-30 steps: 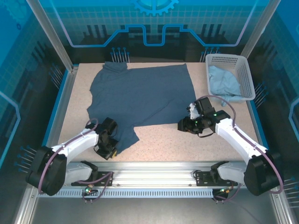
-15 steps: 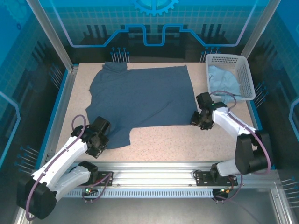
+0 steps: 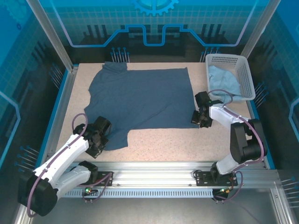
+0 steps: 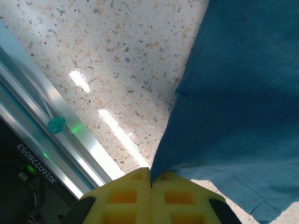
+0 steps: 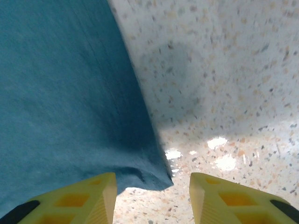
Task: Fold and stack the t-shirts
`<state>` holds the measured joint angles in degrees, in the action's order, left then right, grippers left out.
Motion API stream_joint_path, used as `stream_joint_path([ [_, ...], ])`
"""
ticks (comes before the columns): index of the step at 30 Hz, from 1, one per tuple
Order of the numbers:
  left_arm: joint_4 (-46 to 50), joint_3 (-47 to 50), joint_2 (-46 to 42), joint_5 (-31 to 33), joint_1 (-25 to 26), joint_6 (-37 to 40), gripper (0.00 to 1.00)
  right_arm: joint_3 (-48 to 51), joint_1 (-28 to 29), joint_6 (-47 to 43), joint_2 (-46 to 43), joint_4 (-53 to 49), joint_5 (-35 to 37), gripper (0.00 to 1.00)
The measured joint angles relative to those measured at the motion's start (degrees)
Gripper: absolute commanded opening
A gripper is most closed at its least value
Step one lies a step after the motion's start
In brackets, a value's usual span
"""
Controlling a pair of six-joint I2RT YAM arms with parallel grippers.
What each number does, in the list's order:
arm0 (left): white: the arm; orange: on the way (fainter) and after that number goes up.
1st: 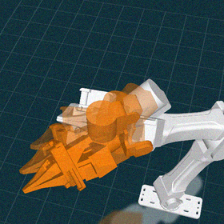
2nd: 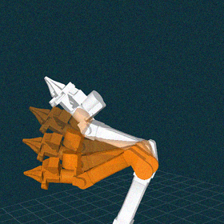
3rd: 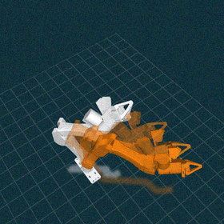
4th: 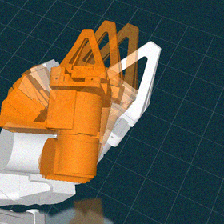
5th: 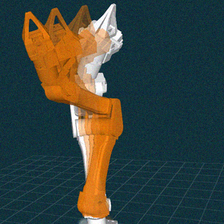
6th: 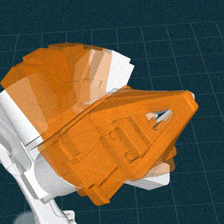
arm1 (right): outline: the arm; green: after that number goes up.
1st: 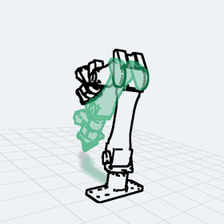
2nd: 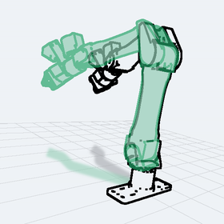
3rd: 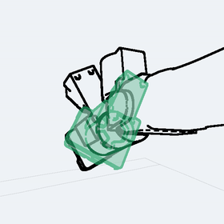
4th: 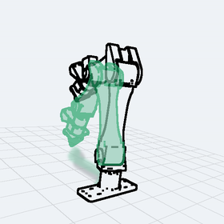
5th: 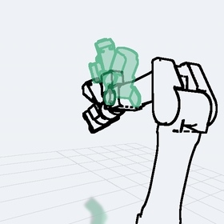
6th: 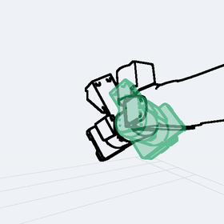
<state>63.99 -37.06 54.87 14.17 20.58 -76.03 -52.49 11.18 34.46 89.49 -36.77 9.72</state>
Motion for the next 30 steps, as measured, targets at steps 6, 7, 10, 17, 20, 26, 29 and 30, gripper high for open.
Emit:
stream_joint_path([
  [6,0.0,-0.3,0.6,0.0,0.0,1.0,0.00,0.2,-0.8,-1.5,3.0,0.9,-2.4,0.38],
  [7,-0.1,-0.3,0.7,0.0,0.0,1.1,0.00,0.0,-1.1,-1.8,3.7,1.0,-2.7,0.36],
  [10,-0.2,-0.4,0.7,0.0,0.0,1.2,0.00,-1.1,-1.6,-2.6,6.2,0.8,-3.8,0.30],
  [17,0.2,-1.2,0.5,0.0,0.0,1.4,0.00,-2.6,-1.7,-2.1,6.9,-0.2,-4.2,0.04],
  [20,2.4,-2.8,-0.7,0.3,0.0,1.4,0.00,-2.5,-1.4,-1.6,5.5,-0.9,-3.2,0.00],
  [26,10.1,-4.0,-10.2,-0.2,0.8,-1.2,0.00,-1.9,3.0,-0.8,-1.1,-5.8,-0.7,0.00],
  [29,14.4,-4.0,-14.3,-1.1,1.1,-3.2,0.00,0.5,4.7,0.4,-5.3,-8.6,-0.2,0.00],
  [30,15.7,-4.0,-15.0,-1.5,1.2,-3.6,0.00,2.0,4.9,0.9,-7.0,-9.5,-0.2,0.00],
])
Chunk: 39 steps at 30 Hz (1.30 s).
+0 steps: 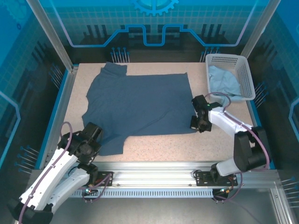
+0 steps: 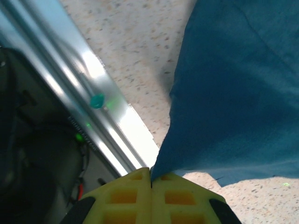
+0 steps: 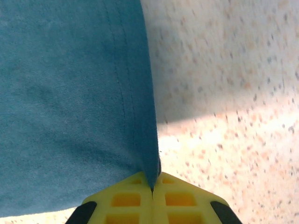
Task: Fold and stack the t-shirts
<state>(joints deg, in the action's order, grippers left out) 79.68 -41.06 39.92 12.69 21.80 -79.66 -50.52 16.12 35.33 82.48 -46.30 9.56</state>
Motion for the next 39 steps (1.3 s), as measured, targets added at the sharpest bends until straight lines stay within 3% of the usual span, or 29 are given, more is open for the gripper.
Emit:
stream_joint_path([
  [6,0.5,-0.2,1.9,-0.2,0.4,1.0,0.00,4.1,0.1,2.4,-5.6,-5.1,0.1,0.00],
  [14,-11.0,-9.9,16.6,1.3,-0.2,7.8,0.00,-1.8,-0.7,2.6,0.4,-6.2,-2.1,0.00],
  [26,-24.4,-24.1,32.4,-0.5,-12.5,22.4,0.00,-18.9,-4.2,2.0,10.2,-7.7,-4.1,0.00],
  [39,-32.5,-31.3,43.1,-2.0,-16.0,33.7,0.00,-28.8,-4.7,1.9,20.5,-9.7,-3.0,0.00],
])
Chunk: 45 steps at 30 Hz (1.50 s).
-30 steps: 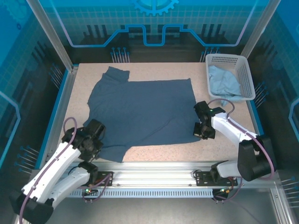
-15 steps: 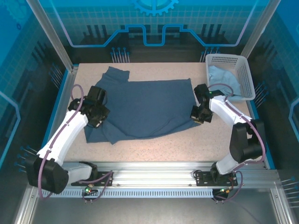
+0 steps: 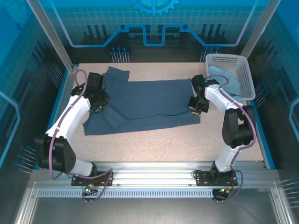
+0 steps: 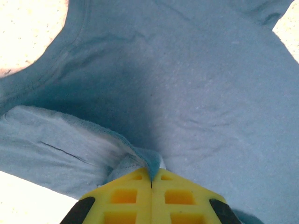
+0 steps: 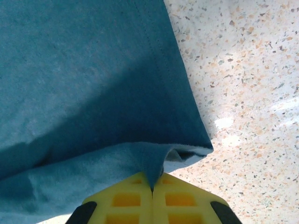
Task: Fold and stack the t-shirts
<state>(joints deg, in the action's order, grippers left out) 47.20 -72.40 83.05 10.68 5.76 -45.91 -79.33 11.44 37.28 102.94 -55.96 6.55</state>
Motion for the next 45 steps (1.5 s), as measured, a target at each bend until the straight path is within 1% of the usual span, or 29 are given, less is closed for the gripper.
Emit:
stream_joint_path([
  [5,-1.2,-2.2,2.2,0.0,-0.7,2.6,0.00,-1.4,0.0,0.0,1.3,-0.5,0.8,0.00],
  [10,-1.7,-2.3,3.6,0.0,-1.3,4.0,0.00,-1.5,-0.3,0.0,2.3,-0.7,1.2,0.00],
  [19,-1.7,-3.4,5.3,0.7,-2.3,4.5,0.00,-4.0,-0.8,0.0,4.1,-1.6,2.4,0.00],
  [27,-3.1,-4.4,7.3,0.6,-3.7,5.6,0.00,-6.8,-0.9,0.1,7.6,-1.8,2.8,0.00],
  [45,-6.8,-7.0,12.5,-0.3,-4.1,6.1,0.00,-8.8,-1.0,1.3,10.8,-3.0,4.9,0.00],
])
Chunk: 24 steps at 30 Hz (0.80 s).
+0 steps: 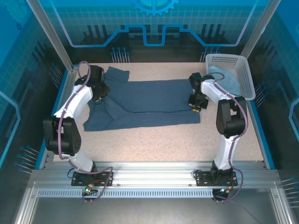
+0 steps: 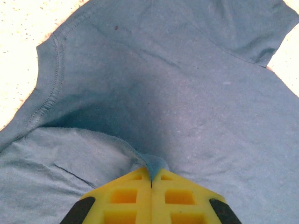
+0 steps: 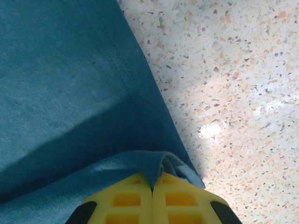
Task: Fold and stack the t-shirts
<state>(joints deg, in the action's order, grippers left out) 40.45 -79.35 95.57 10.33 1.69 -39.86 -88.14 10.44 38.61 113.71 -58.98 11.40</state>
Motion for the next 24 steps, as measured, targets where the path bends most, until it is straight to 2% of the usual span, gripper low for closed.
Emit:
stream_joint_path([
  [7,-0.9,-0.2,2.0,-1.3,-0.5,0.2,0.00,-1.7,0.0,0.0,1.3,-0.1,0.2,0.00],
  [8,-1.2,-0.5,2.4,-1.7,-0.7,0.4,0.00,-1.9,-0.1,0.0,1.5,-0.2,0.2,0.02],
  [10,-2.1,-1.2,3.4,-2.7,-1.0,1.0,0.00,-2.4,-0.3,0.1,2.1,-0.1,0.2,0.14],
  [11,-2.3,-1.7,3.8,-3.2,-1.0,1.1,0.10,-2.7,-0.5,0.2,2.4,-0.1,0.2,0.24],
  [12,-2.7,-2.1,4.2,-3.8,-1.1,1.3,0.26,-2.9,-0.7,0.1,2.6,0.0,0.2,0.32],
  [14,-2.9,-2.6,4.4,-4.6,-1.2,1.4,0.47,-3.0,-1.3,0.1,2.6,0.2,0.2,0.43],
  [16,-2.9,-2.8,4.2,-5.2,-1.4,1.1,0.58,-2.8,-1.7,0.0,2.0,1.0,0.2,0.52],
  [19,-2.8,-1.8,1.9,-5.8,-1.6,1.0,0.57,-0.6,-1.8,-0.1,-1.3,3.0,0.2,0.53],
  [22,-2.7,3.6,-4.2,-7.7,-1.9,-0.1,0.47,3.5,-0.7,-0.4,-7.0,4.7,0.1,0.46],
  [24,-1.8,8.6,-8.9,-9.7,-1.9,-2.3,0.37,7.7,1.1,-0.7,-11.0,6.5,-0.9,0.37],
])
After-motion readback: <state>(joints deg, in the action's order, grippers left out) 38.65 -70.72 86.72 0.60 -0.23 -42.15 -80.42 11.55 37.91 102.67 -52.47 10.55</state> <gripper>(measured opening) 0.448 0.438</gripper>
